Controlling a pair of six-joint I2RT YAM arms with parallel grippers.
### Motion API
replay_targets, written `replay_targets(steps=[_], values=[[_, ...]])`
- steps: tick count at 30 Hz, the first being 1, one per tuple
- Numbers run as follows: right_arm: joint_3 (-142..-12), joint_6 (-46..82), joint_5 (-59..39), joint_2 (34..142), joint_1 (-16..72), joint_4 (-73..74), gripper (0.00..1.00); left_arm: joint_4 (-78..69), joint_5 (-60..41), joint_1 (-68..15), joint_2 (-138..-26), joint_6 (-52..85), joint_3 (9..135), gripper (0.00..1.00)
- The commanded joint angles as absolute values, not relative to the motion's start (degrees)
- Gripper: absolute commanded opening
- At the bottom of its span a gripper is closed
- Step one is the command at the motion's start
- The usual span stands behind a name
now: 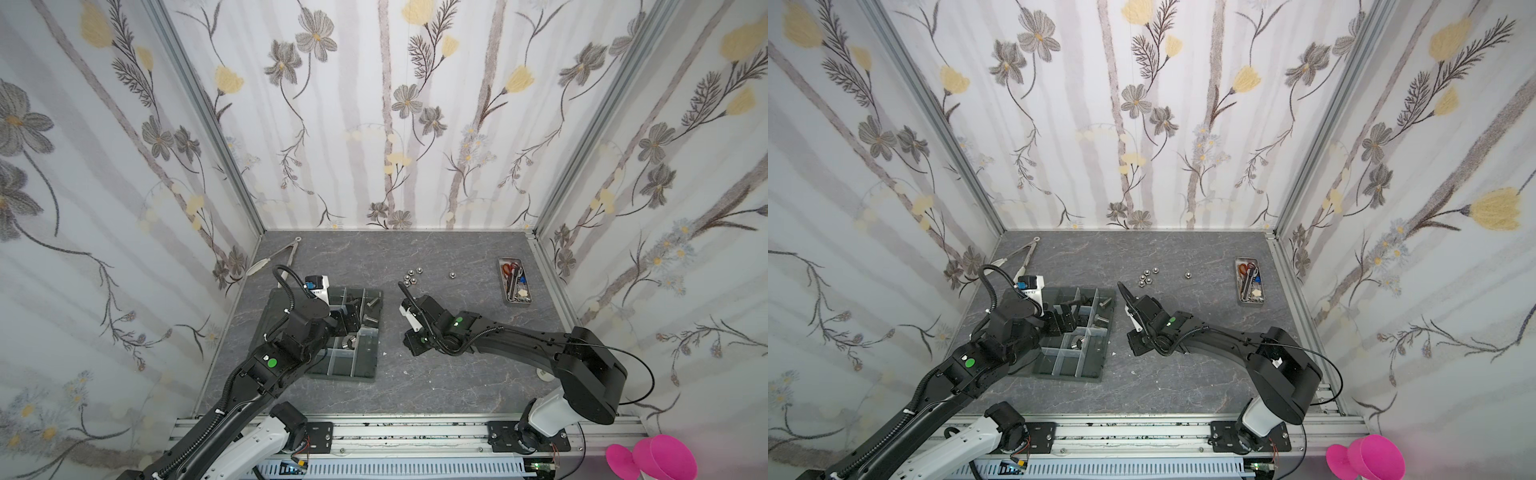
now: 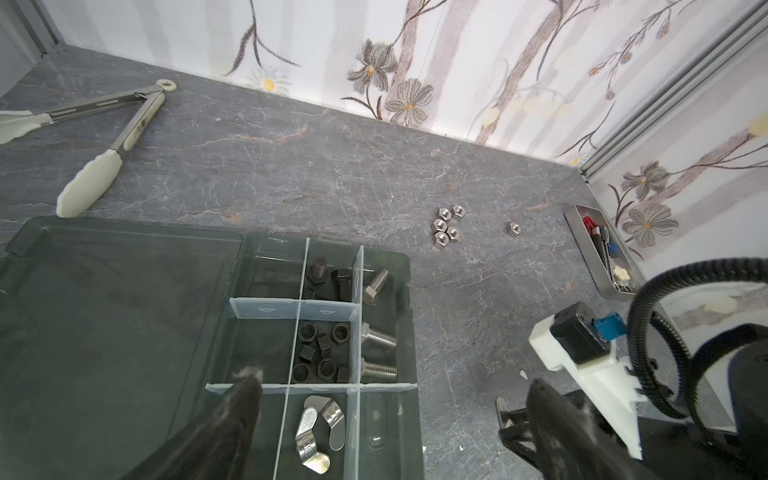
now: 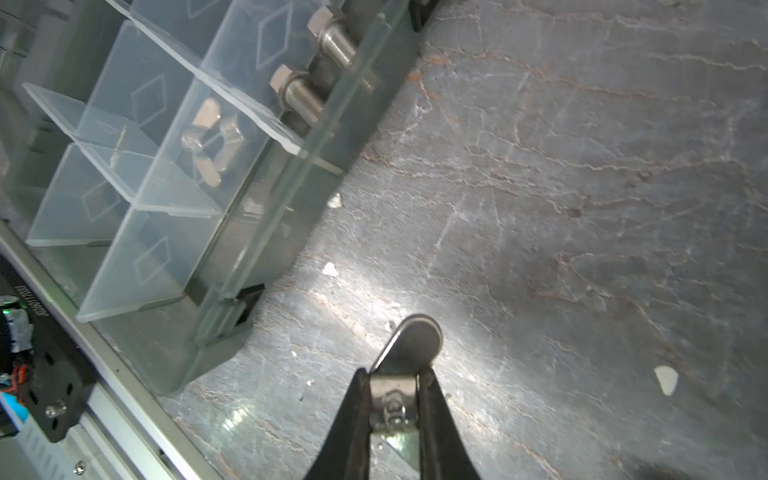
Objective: Sort the screws and nuts into containers
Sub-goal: 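Carry the wing nut with the right gripper over the wing-nut compartment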
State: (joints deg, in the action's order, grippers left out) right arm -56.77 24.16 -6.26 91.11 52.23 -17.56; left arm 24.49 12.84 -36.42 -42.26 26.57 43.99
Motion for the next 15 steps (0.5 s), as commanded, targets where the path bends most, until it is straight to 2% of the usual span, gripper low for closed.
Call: replay_targets(steps=[1, 15], values=[[-59.9, 24.79, -9.51, 94.12, 52.62, -15.39, 0.13, 24.96, 14.93, -36.3, -40.52, 26.4, 43.75, 1.0], [-74.26, 24.12, -11.52, 104.99, 54.93, -18.11, 0.13, 22.35, 16.34, -36.3, -33.11, 24.98, 39.16, 1.0]])
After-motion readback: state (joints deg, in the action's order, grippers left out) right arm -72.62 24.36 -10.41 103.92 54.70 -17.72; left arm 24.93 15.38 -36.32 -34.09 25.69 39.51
